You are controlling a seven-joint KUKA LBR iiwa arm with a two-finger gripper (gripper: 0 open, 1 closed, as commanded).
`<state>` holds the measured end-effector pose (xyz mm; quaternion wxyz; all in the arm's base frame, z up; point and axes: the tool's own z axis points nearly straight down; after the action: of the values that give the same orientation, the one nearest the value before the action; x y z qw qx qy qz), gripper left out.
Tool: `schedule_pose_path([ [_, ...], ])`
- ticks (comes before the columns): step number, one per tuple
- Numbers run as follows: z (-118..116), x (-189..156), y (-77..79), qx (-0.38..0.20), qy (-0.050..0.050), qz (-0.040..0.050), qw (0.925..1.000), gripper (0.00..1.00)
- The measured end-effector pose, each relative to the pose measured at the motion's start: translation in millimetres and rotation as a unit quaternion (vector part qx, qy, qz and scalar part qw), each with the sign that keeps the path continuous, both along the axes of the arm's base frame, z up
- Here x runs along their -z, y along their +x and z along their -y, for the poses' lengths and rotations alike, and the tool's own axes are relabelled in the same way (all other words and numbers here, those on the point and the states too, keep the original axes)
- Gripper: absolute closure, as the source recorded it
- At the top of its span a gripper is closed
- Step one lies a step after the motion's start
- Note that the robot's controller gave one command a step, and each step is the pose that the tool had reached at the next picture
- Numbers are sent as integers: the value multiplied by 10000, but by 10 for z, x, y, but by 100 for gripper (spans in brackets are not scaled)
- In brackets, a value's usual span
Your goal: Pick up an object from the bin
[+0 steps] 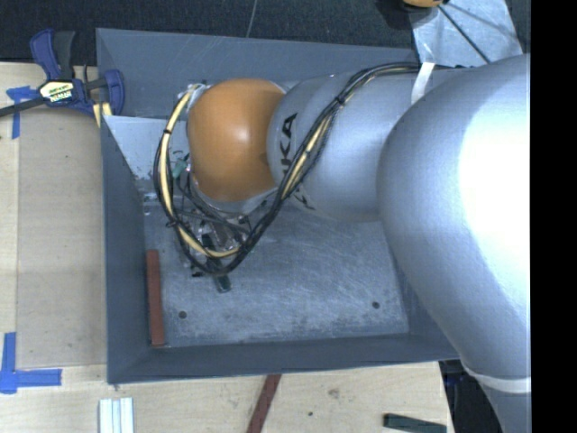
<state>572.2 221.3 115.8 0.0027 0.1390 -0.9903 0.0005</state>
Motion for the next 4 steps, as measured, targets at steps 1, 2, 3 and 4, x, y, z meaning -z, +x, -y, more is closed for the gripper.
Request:
schedule_pose_path([
  [1,57,-527,12,-131,17,45,9999,0],
  [2,58,-526,12,-126,17,44,9999,0],
  [3,231,-273,73,-868,26,87,9962,0],
  [4,552,382,47,-1939,14,52,9810,0],
])
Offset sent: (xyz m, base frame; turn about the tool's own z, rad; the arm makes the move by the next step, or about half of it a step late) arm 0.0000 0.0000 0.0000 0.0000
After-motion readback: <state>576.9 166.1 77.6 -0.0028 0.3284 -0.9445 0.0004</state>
